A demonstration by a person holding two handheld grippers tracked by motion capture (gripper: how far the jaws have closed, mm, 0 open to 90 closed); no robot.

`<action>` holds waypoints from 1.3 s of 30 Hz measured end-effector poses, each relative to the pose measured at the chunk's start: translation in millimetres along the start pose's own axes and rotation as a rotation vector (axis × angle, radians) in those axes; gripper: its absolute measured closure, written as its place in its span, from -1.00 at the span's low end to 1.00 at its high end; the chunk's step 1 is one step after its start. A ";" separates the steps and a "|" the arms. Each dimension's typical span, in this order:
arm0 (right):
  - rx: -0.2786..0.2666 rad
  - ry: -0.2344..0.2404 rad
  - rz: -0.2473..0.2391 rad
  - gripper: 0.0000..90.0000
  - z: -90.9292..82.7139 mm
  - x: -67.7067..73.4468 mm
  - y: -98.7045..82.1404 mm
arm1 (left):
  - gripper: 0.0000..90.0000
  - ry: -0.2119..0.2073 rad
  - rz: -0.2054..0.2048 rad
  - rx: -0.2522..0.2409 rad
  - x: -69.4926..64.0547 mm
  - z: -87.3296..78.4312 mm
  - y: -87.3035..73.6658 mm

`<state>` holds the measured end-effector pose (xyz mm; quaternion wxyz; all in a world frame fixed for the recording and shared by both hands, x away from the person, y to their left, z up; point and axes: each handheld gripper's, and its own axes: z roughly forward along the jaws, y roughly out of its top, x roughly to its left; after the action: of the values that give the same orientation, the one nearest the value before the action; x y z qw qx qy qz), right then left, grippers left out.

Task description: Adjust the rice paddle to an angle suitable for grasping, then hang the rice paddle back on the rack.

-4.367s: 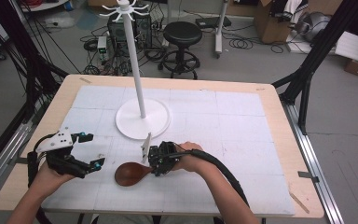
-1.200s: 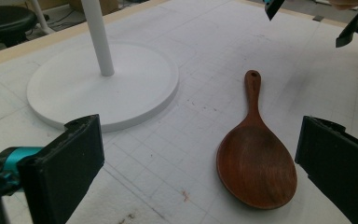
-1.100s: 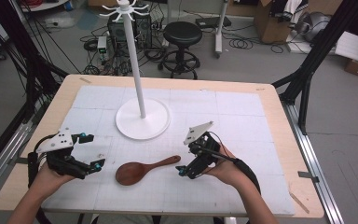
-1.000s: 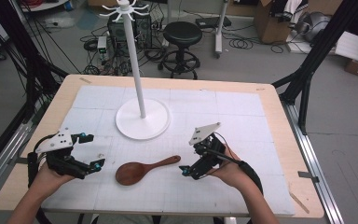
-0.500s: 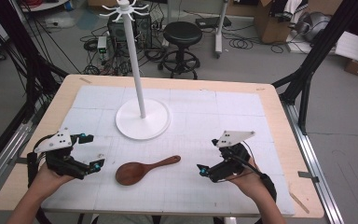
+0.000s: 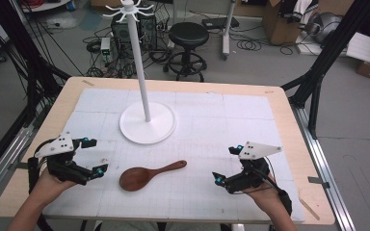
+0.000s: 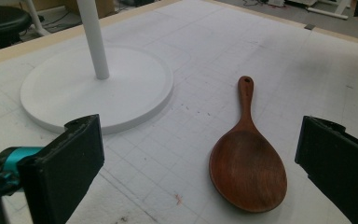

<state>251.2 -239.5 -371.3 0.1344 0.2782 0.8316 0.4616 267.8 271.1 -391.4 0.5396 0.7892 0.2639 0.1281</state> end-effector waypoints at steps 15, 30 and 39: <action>-0.060 -0.012 0.037 -0.99 -4.6 -3.7 -7.6 | -0.96 -0.014 0.006 -0.001 -4.4 0.0 -4.2; -0.093 0.020 0.080 -0.99 -6.2 -11.7 -13.8 | -0.96 -0.035 0.002 0.011 -3.6 3.8 -6.0; -0.095 0.033 0.077 -0.99 -4.3 -11.4 -11.9 | -0.96 -0.041 -0.010 0.014 -1.9 4.4 -6.8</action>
<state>254.3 -254.1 -379.5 0.1159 0.2956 0.7993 0.5101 266.6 268.5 -399.2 0.5398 0.7942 0.2576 0.1072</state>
